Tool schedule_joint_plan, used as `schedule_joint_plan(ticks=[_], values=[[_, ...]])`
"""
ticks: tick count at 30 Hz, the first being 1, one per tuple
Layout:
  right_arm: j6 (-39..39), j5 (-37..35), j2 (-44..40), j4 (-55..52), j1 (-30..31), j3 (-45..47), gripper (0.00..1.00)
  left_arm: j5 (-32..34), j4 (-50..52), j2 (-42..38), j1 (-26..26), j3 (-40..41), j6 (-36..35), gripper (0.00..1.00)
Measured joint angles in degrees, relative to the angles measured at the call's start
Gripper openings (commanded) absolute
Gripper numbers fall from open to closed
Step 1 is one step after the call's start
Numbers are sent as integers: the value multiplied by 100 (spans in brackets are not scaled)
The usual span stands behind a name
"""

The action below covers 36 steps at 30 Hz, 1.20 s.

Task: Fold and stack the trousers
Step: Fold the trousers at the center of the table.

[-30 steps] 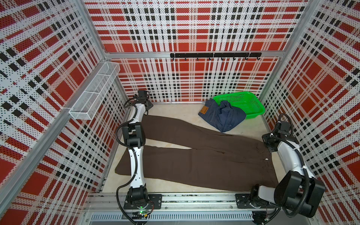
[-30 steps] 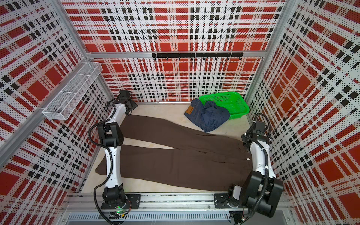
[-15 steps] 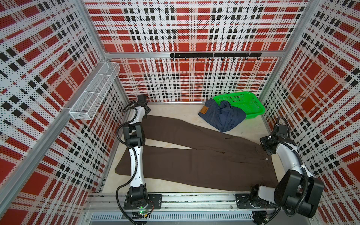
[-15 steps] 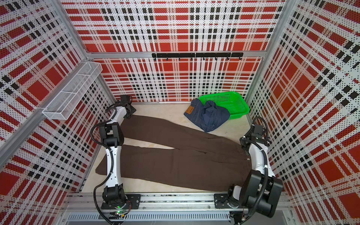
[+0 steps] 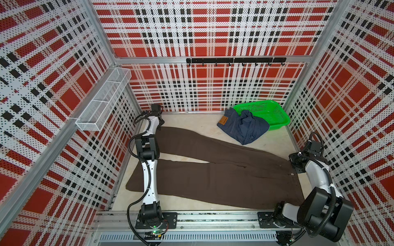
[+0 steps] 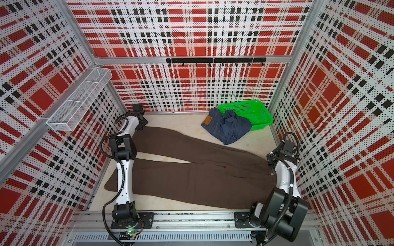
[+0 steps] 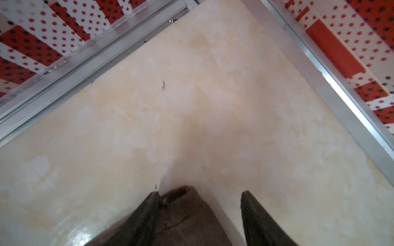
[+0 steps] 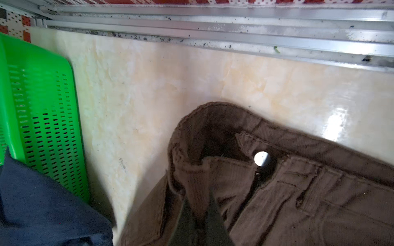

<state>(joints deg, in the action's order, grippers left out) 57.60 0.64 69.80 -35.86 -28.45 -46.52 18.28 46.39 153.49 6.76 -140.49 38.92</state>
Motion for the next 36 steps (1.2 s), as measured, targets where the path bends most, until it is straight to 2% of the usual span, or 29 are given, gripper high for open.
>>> schedule_joint_plan(ticks=[8, 15, 20, 29, 36], values=[[-59, 92, -37, -2, -31, 0, 0, 129, 317, 0, -101, -15, -238, 51], [-63, 153, -37, 55, -63, 55, 0, 238, 557, 0, -160, -46, -387, 30], [-66, 177, -37, 68, -87, 81, 0, 262, 634, 0, -105, -70, -437, 1], [-28, 227, 70, 94, -90, -94, 0, 63, 551, -229, -11, 50, -293, 0], [68, 348, 286, 103, -92, -553, 0, -260, -74, -1342, 35, 501, -131, 0]])
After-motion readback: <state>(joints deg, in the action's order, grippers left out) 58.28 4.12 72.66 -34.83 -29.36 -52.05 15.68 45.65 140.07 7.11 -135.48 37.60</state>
